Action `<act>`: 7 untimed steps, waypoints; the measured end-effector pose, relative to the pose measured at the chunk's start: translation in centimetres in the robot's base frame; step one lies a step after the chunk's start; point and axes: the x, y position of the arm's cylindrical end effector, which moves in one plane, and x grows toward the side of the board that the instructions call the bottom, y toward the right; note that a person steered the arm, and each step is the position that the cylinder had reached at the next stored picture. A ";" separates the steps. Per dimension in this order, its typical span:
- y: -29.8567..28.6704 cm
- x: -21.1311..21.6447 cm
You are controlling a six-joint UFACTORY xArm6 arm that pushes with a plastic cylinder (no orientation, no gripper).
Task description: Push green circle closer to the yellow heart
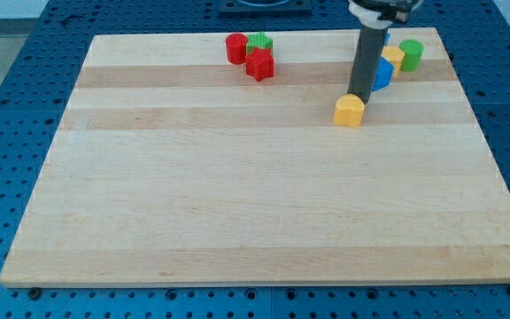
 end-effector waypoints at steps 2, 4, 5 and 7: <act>3.5 3.6; 16.7 -3.2; 19.0 -10.9; 16.0 -15.4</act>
